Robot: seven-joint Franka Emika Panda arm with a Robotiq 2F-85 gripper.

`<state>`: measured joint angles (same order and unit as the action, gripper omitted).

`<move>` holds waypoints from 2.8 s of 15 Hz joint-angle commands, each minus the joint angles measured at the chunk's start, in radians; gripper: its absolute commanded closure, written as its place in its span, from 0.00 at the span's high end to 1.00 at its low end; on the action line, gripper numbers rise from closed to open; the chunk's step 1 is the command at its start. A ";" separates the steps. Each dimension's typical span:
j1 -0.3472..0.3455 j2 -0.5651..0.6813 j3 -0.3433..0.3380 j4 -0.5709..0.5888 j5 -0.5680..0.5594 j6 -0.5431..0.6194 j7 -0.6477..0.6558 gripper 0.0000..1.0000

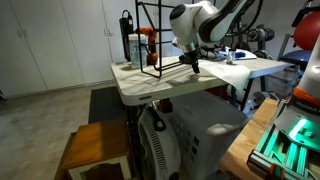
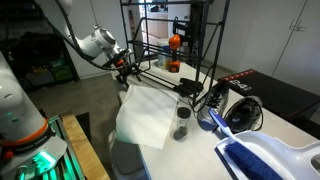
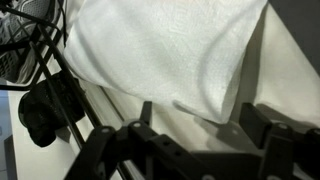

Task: Hang the white paper on the black stand.

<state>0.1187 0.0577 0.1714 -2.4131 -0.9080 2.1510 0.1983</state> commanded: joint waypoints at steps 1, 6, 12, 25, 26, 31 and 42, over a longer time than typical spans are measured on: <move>0.013 0.019 -0.014 0.000 -0.086 0.033 0.041 0.58; 0.015 0.018 -0.011 0.004 -0.079 0.010 0.032 0.19; 0.016 0.014 -0.010 0.000 -0.071 0.011 0.048 0.00; 0.068 -0.467 0.057 -0.281 -0.047 0.005 0.656 0.00; 0.067 -0.515 0.065 -0.302 -0.066 -0.001 0.696 0.00; 0.064 -0.582 0.070 -0.298 -0.083 -0.014 0.745 0.01; 0.031 -0.762 0.135 -0.228 -0.138 -0.227 0.907 0.00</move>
<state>0.1556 -0.6564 0.2783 -2.6915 -1.0211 2.0104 1.0475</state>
